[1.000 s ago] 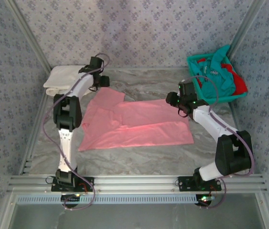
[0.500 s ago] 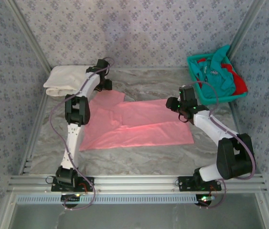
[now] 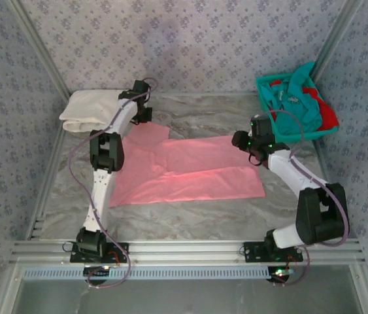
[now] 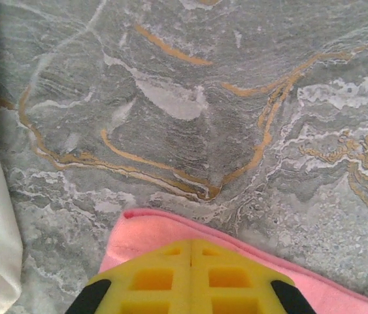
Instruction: Fold and stack the t-shirts
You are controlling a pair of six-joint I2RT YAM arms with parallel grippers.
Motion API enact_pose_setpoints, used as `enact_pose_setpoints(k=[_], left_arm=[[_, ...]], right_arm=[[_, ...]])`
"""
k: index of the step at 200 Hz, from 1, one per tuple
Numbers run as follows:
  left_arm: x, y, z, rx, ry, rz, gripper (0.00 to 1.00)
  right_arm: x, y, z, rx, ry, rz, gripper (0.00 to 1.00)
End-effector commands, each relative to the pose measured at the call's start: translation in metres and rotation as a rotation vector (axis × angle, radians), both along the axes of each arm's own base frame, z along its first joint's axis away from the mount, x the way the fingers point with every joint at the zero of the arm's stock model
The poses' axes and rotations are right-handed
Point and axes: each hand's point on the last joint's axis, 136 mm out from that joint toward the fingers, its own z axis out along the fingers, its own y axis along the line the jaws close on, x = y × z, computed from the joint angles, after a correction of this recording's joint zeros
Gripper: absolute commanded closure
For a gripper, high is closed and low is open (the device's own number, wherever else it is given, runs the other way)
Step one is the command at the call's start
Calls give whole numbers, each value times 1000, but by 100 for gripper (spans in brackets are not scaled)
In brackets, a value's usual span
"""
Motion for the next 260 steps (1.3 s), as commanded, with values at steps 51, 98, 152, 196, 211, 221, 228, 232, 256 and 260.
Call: enact_pose_setpoints(k=[51, 98, 152, 196, 211, 221, 228, 232, 256, 260], left_arm=[[-3, -15, 101, -11, -278, -50, 100], [-41, -15, 114, -106, -353, -62, 100], [-9, 17, 71, -110, -173, 5, 55], [8, 18, 30, -62, -63, 33, 38], [12, 17, 21, -60, -41, 36, 38], [13, 16, 15, -53, -28, 38, 35], [14, 15, 11, -52, -19, 40, 35], [14, 14, 7, -52, -12, 39, 35], [10, 16, -10, -24, 22, 53, 35], [9, 16, -13, -17, 29, 55, 35]], right_arm=[[52, -12, -35, -132, 239, 62, 52], [69, -15, -58, -160, 338, 36, 52], [73, -1, -50, -142, 278, 77, 51], [63, 7, -38, -122, 237, 99, 51], [60, 9, -38, -121, 233, 113, 51], [57, 9, -38, -122, 234, 118, 51], [55, 8, -38, -121, 235, 118, 51], [54, 8, -38, -120, 234, 117, 51], [49, 5, -37, -109, 233, 116, 51], [49, 4, -37, -109, 232, 115, 51]])
